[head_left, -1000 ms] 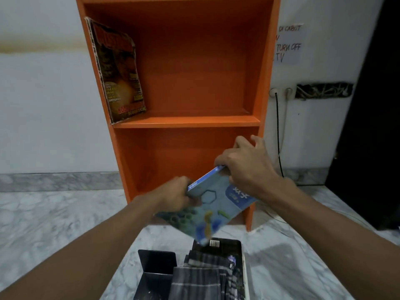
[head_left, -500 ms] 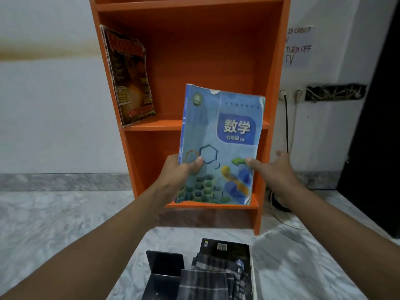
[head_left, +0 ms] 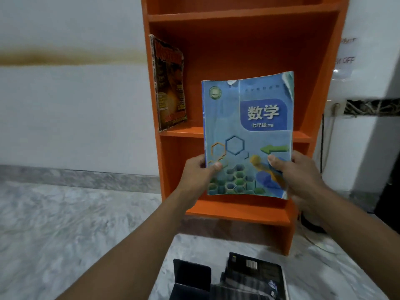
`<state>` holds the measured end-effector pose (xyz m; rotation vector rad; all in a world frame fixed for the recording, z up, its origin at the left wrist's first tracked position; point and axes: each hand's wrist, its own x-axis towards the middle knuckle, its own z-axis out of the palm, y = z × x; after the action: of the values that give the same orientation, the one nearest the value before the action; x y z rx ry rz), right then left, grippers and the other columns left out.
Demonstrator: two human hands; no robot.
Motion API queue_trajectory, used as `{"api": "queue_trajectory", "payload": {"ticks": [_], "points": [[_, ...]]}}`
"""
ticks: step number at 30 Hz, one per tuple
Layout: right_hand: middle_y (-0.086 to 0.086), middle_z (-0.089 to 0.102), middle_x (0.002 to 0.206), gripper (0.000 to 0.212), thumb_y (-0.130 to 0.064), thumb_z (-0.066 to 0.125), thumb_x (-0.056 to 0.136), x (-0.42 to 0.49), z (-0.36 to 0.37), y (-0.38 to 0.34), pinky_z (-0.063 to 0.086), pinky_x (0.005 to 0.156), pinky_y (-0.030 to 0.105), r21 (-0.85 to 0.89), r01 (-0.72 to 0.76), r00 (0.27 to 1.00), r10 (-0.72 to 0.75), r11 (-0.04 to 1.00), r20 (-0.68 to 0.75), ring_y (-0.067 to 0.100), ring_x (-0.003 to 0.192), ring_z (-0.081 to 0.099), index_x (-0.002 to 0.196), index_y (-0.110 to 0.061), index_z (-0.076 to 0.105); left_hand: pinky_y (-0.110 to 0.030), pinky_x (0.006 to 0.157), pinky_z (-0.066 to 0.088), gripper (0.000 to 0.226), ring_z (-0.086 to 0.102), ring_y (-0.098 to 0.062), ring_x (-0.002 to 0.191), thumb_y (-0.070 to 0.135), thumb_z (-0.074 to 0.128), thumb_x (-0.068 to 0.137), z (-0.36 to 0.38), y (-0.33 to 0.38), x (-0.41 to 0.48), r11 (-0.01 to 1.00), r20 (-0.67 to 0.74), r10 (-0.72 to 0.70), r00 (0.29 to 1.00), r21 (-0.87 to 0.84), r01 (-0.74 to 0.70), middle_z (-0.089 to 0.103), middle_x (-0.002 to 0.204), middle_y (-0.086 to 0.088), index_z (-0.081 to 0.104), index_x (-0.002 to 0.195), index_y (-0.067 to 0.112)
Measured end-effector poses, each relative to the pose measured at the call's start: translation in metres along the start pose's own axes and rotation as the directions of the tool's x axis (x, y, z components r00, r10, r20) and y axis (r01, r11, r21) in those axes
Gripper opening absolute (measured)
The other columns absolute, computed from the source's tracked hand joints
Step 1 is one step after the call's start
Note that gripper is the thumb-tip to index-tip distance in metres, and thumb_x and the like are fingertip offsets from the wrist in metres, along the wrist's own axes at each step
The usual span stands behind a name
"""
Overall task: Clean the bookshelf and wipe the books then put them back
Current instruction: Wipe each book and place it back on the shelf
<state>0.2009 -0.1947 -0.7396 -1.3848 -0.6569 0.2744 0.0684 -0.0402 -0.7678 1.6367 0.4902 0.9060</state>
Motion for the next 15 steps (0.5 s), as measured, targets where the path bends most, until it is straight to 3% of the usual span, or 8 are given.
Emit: {"api": "queue_trajectory", "payload": {"ticks": [2,5,7,10,13,15], "points": [[0.003,0.068,0.096,0.020,-0.005,0.054,0.097,0.003,0.012,-0.009,0.053,0.061,0.035,-0.009,0.034,0.999,-0.034,0.999,0.012,0.014,0.081,0.070,0.116,-0.009,0.060,-0.046,0.082,0.060,0.015,0.072,-0.024,0.094,0.006,0.060,0.095,-0.011,-0.009,0.005,1.000,-0.011,0.006,1.000,0.018,-0.006,0.075,0.101,-0.007,0.069,0.103,0.015],[0.002,0.065,0.091,0.016,-0.003,0.050,0.099,0.012,0.036,-0.019,0.041,0.056,0.031,-0.019,0.056,0.997,-0.055,0.998,0.045,0.000,0.059,0.068,0.111,-0.009,0.057,-0.049,0.082,0.059,0.016,0.072,-0.018,0.092,0.012,0.060,0.093,-0.024,-0.016,0.014,0.997,-0.097,0.064,0.993,0.049,-0.059,0.075,0.098,0.002,0.070,0.103,0.020],[0.009,0.068,0.105,0.017,-0.005,0.050,0.099,0.024,0.055,-0.024,0.041,0.056,0.033,-0.017,0.036,0.997,-0.035,0.999,0.072,0.004,0.064,0.071,0.112,-0.010,0.058,-0.043,0.078,0.060,0.013,0.071,-0.013,0.088,0.016,0.061,0.092,-0.029,-0.017,0.019,0.995,-0.196,0.091,0.976,0.051,-0.083,0.075,0.095,0.007,0.069,0.100,0.022],[0.012,0.067,0.110,0.022,-0.008,0.053,0.098,0.040,0.083,-0.034,0.054,0.068,0.045,-0.082,0.041,0.998,-0.037,0.996,0.049,0.009,0.067,0.072,0.119,-0.008,0.058,-0.019,0.062,0.053,0.009,0.067,-0.006,0.081,0.018,0.059,0.094,-0.031,-0.012,0.023,0.997,-0.360,0.079,0.930,0.042,-0.069,0.072,0.092,0.008,0.067,0.098,0.022],[0.008,0.063,0.108,0.024,-0.010,0.053,0.098,0.052,0.110,-0.043,0.050,0.055,0.030,-0.197,0.095,0.995,-0.086,0.976,0.053,0.011,0.072,0.066,0.121,-0.008,0.058,-0.009,0.054,0.044,0.010,0.065,-0.008,0.081,0.019,0.059,0.095,-0.028,-0.008,0.024,0.999,-0.478,0.010,0.879,-0.033,-0.030,0.071,0.092,0.007,0.067,0.099,0.022],[0.004,0.066,0.097,0.018,-0.013,0.056,0.097,0.060,0.121,-0.043,0.048,0.057,0.028,-0.225,0.139,0.990,-0.134,0.964,0.037,0.017,0.080,0.066,0.115,-0.014,0.061,-0.015,0.058,0.045,0.009,0.063,-0.012,0.082,0.020,0.059,0.094,-0.027,-0.006,0.026,0.998,-0.547,-0.030,0.836,-0.056,-0.001,0.070,0.093,0.006,0.066,0.099,0.021]]}}
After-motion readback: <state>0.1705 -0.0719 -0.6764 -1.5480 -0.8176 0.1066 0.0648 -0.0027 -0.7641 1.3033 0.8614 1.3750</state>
